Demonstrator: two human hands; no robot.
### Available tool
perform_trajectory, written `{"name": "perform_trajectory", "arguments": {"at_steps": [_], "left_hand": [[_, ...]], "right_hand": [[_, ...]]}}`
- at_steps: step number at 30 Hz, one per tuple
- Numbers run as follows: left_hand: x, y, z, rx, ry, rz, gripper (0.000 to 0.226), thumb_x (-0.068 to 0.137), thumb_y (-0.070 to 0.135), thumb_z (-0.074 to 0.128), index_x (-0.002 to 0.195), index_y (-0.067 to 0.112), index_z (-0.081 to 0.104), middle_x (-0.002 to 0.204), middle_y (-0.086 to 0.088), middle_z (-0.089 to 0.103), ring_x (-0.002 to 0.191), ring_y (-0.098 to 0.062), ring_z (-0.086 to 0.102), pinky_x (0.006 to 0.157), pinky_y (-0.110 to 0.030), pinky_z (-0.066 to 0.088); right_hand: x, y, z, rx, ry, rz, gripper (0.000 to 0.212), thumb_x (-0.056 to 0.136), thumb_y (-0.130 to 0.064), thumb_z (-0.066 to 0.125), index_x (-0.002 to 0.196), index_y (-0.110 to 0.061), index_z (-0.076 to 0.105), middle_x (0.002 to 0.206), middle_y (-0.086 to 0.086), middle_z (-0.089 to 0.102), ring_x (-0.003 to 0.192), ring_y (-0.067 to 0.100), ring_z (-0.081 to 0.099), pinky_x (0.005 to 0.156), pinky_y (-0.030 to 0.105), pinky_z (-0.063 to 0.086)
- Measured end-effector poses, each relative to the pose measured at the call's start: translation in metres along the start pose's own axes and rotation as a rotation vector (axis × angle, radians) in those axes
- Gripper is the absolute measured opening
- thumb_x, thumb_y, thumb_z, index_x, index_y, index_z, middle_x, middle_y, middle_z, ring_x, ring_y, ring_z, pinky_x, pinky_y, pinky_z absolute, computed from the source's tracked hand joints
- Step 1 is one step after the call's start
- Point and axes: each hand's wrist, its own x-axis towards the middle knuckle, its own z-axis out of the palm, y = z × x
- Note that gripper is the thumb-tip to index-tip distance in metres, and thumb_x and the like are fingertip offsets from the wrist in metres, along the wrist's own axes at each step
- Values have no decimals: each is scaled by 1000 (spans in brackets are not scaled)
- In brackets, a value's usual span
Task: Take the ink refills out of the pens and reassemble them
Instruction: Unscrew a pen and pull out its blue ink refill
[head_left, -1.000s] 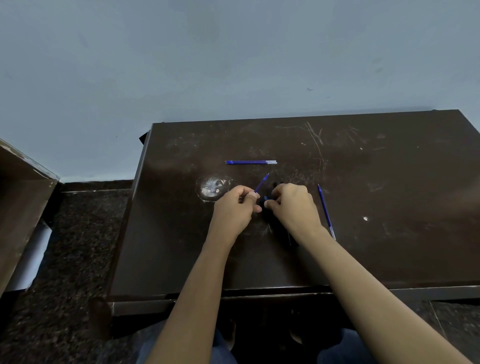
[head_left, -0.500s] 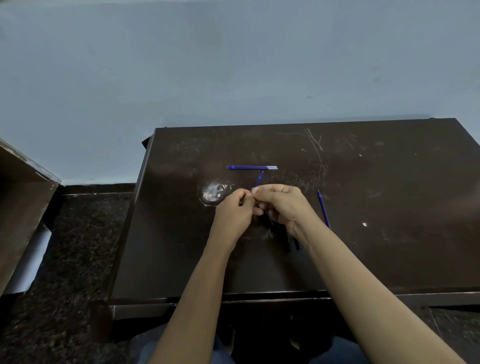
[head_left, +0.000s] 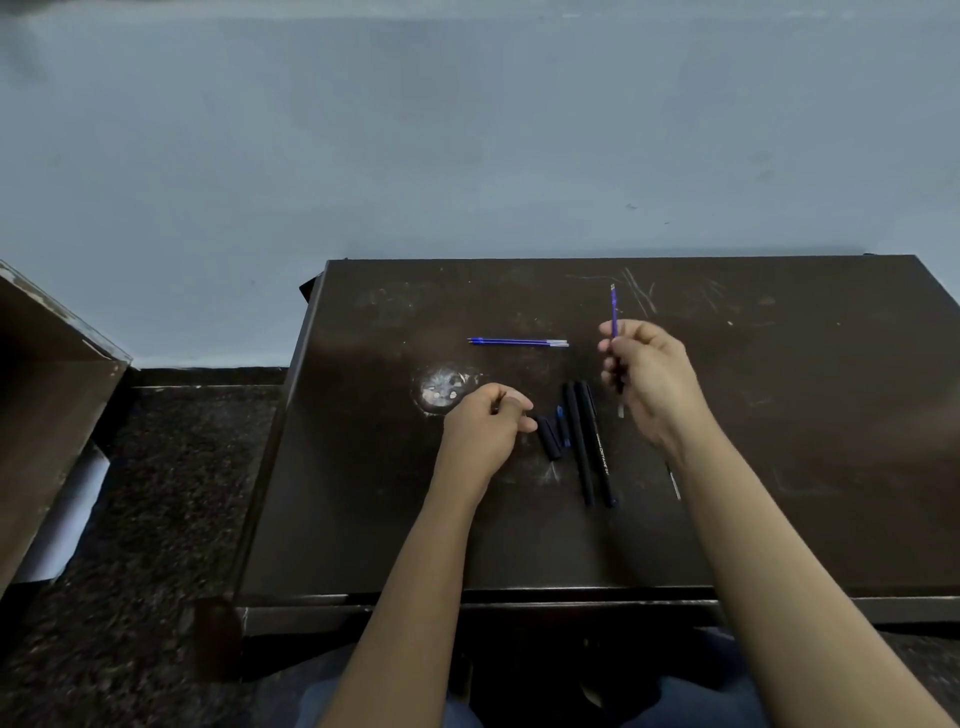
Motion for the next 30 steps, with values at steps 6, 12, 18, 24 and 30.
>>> {"name": "perform_trajectory", "arguments": {"at_steps": [6,12,18,24,30], "left_hand": [[4,-1,0,-40,51,-8,24,93,18,45,79,26,62,66,7,70,52,-5,47,51,-21,35],[5,-2,1,-39,55,19,23,93,17,46,79,26,62,66,8,69,64,-1,56,59,-19,41],[3,1,-2,-4,51,18,19,95,19,45,88,23,63,70,9,68,52,10,54,44,-5,34],[2,2,-5,6,35,7,18,96,21,45,93,21,63,75,8,69,64,1,55,53,-11,35],[1,2,-4,13,18,-1,18,97,21,46,92,22,64,77,7,69,66,-1,56,54,-13,37]], "right_hand": [[17,17,21,-856,-60,-331,24,87,-4,55,96,-16,74,85,4,71,76,15,64,76,22,50],[46,30,51,-1130,-210,-459,18,86,-12,61,96,-20,72,95,7,72,95,29,63,86,45,52],[59,43,62,-1292,-255,-477,17,85,-19,61,99,-25,71,101,11,67,107,30,52,88,40,46],[65,42,68,-1315,-201,-571,32,85,-21,64,117,-16,63,117,10,60,114,31,44,95,41,41],[73,37,71,-1404,-242,-548,28,90,-22,57,117,-18,64,117,9,62,114,32,46,94,41,40]]}}
